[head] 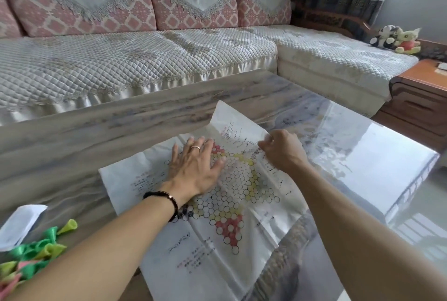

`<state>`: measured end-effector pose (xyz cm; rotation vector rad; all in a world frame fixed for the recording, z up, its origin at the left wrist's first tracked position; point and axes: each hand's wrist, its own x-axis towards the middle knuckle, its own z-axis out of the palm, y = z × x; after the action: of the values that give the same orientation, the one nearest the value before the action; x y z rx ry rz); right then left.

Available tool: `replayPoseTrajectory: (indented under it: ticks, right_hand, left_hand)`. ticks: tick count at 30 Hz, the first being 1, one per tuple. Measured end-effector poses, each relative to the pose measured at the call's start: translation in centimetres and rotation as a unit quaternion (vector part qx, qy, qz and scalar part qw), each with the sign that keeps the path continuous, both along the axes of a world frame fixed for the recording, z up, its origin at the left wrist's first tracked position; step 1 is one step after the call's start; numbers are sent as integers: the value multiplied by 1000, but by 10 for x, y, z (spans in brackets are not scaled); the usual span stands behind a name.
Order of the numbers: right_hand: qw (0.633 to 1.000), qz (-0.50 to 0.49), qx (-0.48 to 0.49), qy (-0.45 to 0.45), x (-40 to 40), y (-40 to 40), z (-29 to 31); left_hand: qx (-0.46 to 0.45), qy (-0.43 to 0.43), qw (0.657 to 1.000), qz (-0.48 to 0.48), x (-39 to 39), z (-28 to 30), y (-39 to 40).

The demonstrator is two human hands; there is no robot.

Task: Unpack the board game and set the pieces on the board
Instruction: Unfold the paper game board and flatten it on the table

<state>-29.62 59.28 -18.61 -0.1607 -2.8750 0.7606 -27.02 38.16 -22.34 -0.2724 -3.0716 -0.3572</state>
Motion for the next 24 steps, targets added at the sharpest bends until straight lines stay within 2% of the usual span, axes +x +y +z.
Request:
replayPoseTrajectory:
  ticks: [4, 11, 14, 17, 20, 22, 24]
  right_hand:
    - [999, -18, 26, -32, -9, -1, -20]
    - [997, -60, 47, -31, -9, 25, -29]
    - [992, -68, 98, -33, -13, 35, -24]
    - [985, -90, 147, -19, -21, 39, -19]
    - [962, -117, 244, 27, -25, 30, -20]
    - [955, -92, 267, 89, -28, 15, -23]
    - [967, 26, 214, 134, -33, -14, -25]
  left_hand:
    - [-12, 3, 1000, 11, -7, -5, -10]
    - [-20, -1, 1000, -19, -10, -9, -7]
    - [-35, -41, 998, -40, -15, -14, -12]
    - [-45, -37, 997, -55, -19, -17, -24]
    - [-50, -43, 996, -60, -18, -15, -26]
    - [-49, -50, 996, -58, -18, -14, -26]
    - [-46, -47, 996, -53, -18, -16, -26]
